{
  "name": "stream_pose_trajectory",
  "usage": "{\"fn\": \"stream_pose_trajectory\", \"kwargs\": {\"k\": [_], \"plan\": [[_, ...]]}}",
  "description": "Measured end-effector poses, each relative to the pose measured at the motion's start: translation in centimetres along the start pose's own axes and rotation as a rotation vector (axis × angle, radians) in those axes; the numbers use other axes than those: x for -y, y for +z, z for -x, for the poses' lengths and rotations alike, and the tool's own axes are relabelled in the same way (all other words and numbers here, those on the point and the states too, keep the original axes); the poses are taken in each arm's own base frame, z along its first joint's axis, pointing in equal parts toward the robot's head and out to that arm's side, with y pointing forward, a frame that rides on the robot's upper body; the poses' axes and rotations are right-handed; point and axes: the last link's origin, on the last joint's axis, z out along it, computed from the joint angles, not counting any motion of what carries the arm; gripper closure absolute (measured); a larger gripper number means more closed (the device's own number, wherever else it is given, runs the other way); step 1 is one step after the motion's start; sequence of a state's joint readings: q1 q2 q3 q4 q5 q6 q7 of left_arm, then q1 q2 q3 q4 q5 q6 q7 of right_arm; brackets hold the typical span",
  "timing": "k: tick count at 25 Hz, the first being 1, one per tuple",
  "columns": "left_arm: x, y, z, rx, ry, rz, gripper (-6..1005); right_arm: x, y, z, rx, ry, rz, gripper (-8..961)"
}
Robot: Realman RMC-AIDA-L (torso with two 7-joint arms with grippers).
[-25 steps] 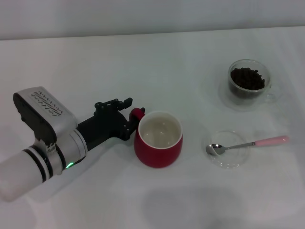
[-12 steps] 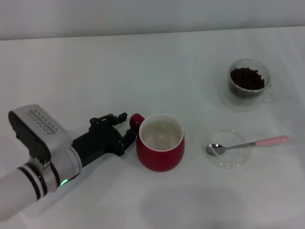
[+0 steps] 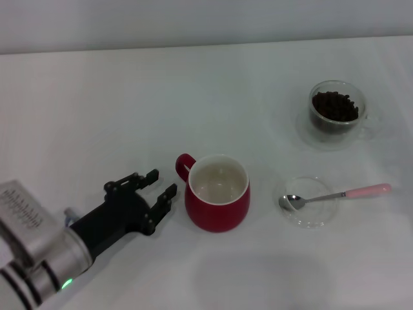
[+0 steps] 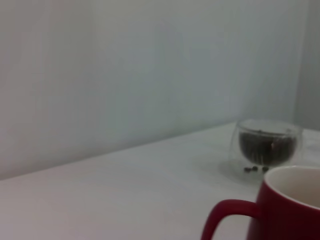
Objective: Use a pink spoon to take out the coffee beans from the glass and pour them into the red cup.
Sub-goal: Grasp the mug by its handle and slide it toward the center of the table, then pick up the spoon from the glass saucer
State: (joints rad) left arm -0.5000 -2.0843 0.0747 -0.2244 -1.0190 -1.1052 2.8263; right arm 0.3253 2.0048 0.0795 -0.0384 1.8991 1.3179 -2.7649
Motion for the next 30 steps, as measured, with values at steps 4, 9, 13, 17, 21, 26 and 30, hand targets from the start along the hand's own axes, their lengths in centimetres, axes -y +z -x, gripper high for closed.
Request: {"fn": "stream_pose_trajectory", "kwargs": {"k": [4, 9, 13, 17, 21, 26, 30], "plan": [[-0.4, -2.2, 0.7, -0.041, -0.006, -0.003, 573, 0.0, -0.7, -0.4, -0.024, -0.012, 0.022, 335], [-0.7, -5.1, 1.4, -0.087, -0.009, -0.027, 573, 0.2, -2.2, -0.9, -0.055, 0.019, 0.057, 337], [-0.4, -7.9, 1.6, -0.135, 0.013, -0.055, 574, 0.7, -4.4, -1.2, -0.076, 0.155, 0.080, 338], [0.1, -9.8, 1.2, -0.182, 0.047, -0.077, 574, 1.1, -7.2, -1.1, -0.097, 0.357, 0.119, 340], [0.6, -11.2, 0.6, -0.229, 0.081, -0.097, 574, 0.9, -10.3, -1.3, -0.125, 0.500, 0.145, 341], [1.3, -12.5, 0.1, -0.261, 0.119, -0.128, 574, -1.1, -13.5, -1.9, -0.180, 0.666, 0.206, 343], [1.9, -13.2, -0.1, -0.275, 0.126, -0.176, 575, -3.4, -15.2, -2.5, -0.235, 0.763, 0.249, 344]]}}
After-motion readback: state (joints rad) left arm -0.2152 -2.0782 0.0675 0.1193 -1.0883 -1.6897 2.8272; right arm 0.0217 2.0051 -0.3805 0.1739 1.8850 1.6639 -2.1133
